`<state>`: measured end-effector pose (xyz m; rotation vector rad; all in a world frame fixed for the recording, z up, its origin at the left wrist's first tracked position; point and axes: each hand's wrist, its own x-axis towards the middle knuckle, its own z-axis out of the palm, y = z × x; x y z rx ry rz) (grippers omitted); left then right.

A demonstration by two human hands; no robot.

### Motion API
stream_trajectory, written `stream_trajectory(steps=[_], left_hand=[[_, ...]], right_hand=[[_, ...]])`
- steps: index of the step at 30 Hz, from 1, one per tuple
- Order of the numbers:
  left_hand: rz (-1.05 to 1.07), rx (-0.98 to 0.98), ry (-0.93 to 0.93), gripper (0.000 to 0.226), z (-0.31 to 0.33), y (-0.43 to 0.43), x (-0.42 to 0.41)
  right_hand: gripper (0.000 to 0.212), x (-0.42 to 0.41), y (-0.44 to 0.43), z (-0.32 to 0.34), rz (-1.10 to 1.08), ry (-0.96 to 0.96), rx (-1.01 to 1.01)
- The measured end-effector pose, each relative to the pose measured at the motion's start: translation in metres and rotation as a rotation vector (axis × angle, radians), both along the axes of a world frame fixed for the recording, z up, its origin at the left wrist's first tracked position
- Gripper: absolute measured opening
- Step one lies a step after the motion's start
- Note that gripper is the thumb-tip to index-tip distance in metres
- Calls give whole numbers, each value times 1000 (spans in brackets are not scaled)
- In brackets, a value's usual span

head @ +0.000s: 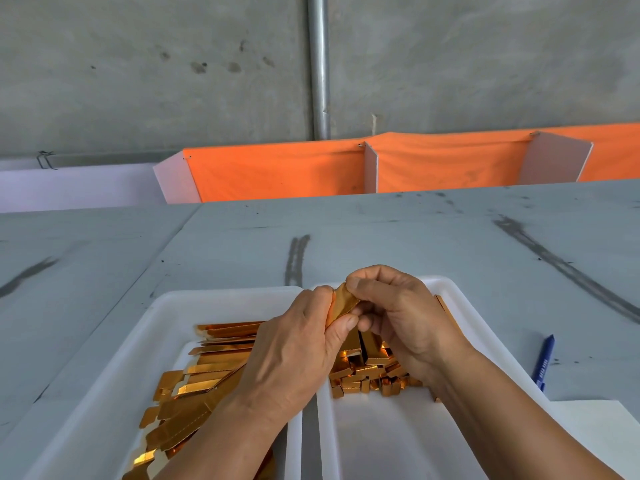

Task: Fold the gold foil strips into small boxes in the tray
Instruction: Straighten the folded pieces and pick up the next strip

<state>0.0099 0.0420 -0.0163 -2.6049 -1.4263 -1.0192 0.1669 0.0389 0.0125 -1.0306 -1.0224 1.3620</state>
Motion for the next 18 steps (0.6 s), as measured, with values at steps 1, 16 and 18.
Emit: stream_trajectory(steps=[1,16,18], left_hand=[[-6,1,-2,30,0,0,0],[-26,-13,-28,34,0,0,-1],[-17,-13,-25,35,-1,0,-1]], right_hand=[[7,1,0,0,5,11,-9],[7,2,0,2,-5,42,3],[7,1,-2,1,-13,13,27]])
